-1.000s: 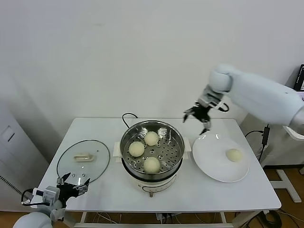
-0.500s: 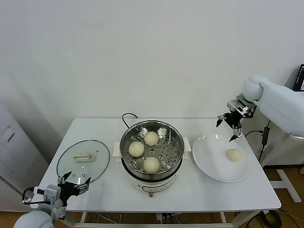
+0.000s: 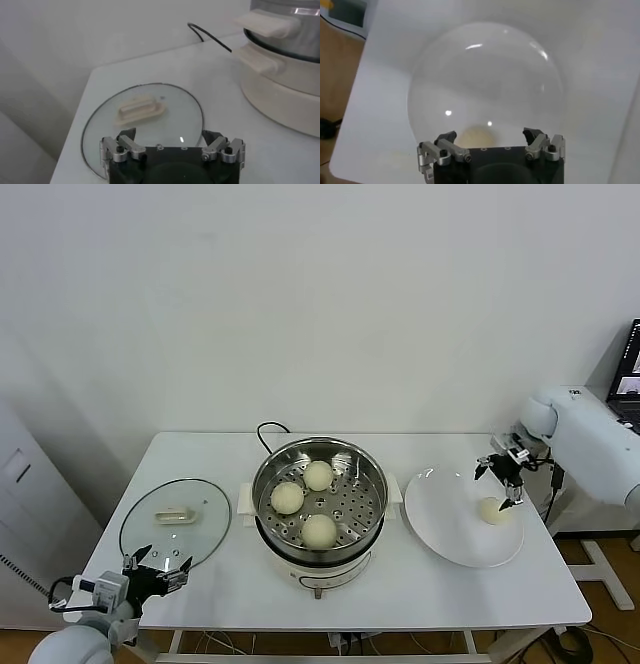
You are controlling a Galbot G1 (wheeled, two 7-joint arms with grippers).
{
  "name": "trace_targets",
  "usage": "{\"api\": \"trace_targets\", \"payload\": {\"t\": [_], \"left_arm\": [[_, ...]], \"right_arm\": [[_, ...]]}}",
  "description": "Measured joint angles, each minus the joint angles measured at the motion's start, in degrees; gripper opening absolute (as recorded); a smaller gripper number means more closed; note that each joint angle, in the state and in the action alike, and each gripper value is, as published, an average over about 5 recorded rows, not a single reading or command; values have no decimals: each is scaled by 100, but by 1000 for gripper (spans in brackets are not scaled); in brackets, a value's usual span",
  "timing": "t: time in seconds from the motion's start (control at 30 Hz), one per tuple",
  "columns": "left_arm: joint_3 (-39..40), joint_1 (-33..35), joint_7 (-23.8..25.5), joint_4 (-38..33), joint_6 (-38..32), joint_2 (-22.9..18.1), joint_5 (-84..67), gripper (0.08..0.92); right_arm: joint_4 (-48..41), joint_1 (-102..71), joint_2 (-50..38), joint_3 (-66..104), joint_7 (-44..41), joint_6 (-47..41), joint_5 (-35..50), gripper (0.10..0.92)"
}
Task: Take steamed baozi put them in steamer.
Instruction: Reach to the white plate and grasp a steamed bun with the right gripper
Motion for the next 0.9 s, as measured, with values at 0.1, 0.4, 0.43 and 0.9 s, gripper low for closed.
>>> {"api": "trace_targets", "payload": {"t": [0.1, 0.4, 0.43, 0.9], "left_arm": [[45, -34, 0, 21, 1, 11, -11, 823], [124, -97, 0, 80, -13, 80, -47, 823], [131, -100, 0, 81, -15, 83, -49, 823], [171, -98, -1, 64, -30, 103, -66, 823]], "right_arm": [[-147, -180, 18, 214, 127, 1, -200, 823], [-487, -603, 122, 738, 423, -7, -634, 823], [-519, -642, 139, 787, 455, -13, -667, 822], [-855, -911, 308, 1229, 660, -144, -965, 524]]}}
